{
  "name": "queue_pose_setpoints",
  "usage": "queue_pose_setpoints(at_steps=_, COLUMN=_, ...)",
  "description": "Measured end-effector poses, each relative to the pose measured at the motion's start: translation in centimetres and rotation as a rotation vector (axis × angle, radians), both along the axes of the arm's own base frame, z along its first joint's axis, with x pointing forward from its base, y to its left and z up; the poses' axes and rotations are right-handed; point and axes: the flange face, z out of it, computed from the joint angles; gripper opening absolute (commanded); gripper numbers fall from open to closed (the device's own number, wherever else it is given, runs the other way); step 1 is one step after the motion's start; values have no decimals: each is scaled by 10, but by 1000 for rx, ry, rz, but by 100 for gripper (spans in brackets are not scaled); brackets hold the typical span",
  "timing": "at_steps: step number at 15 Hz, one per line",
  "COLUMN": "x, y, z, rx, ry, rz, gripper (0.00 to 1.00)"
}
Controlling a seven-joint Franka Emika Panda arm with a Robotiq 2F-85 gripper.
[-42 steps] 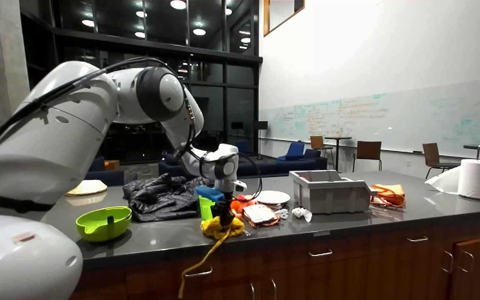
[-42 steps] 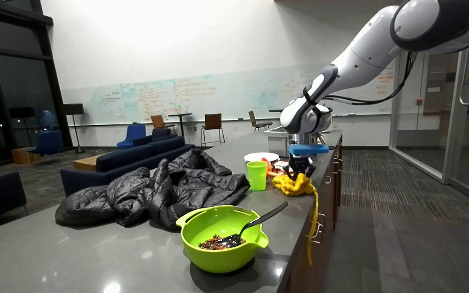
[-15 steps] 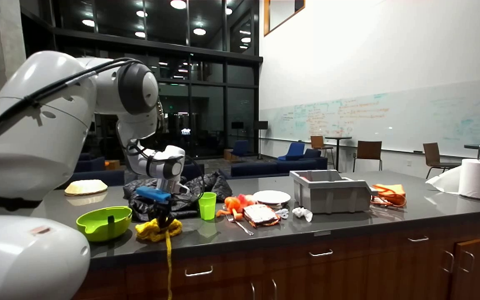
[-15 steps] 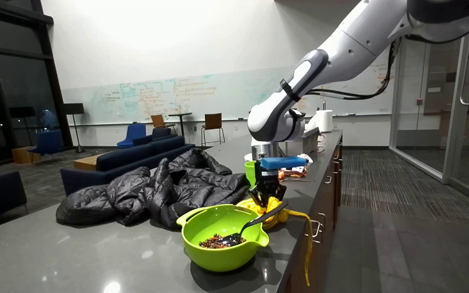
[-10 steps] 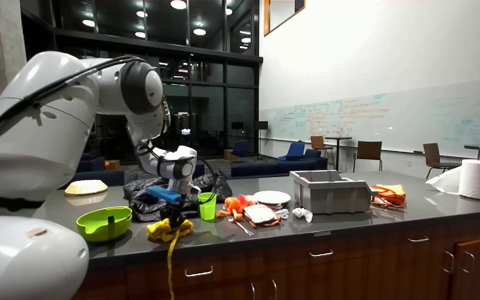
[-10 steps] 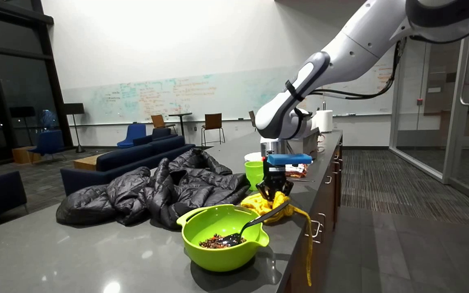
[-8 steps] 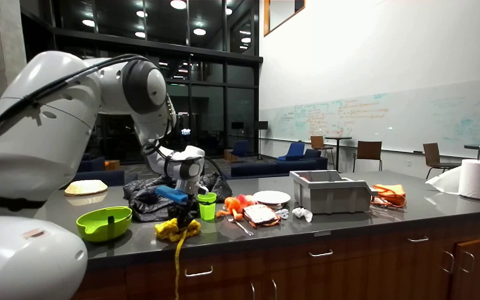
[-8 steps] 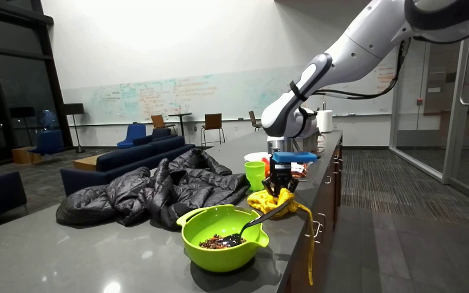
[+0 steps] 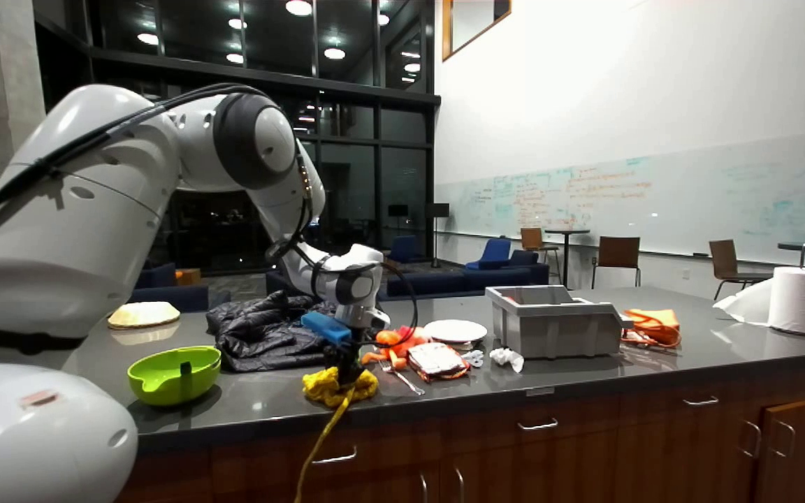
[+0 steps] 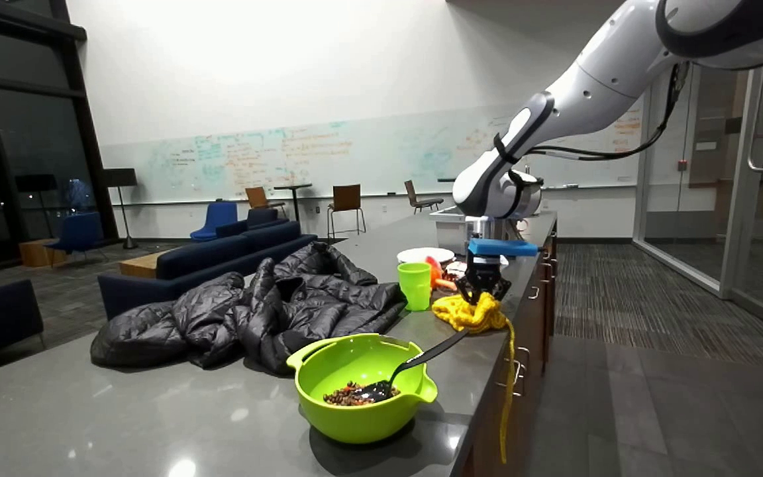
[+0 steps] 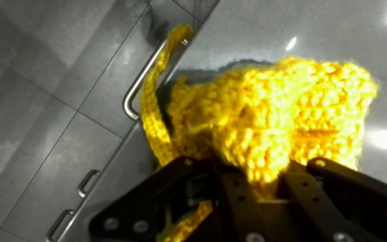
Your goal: Use the yellow cloth to clean the table
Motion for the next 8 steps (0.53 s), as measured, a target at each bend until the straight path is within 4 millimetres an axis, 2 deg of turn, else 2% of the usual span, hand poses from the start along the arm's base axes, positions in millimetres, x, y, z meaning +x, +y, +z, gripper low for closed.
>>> queue_pose_setpoints(at_steps=4, x=5, y=-17, z=2, rx=6, ry=-23, rz=-46, gripper=4)
queue_pose_setpoints(at_steps=8, x=6, y=-19, z=2, rx=10, ry=-34, rz=-57, gripper=4)
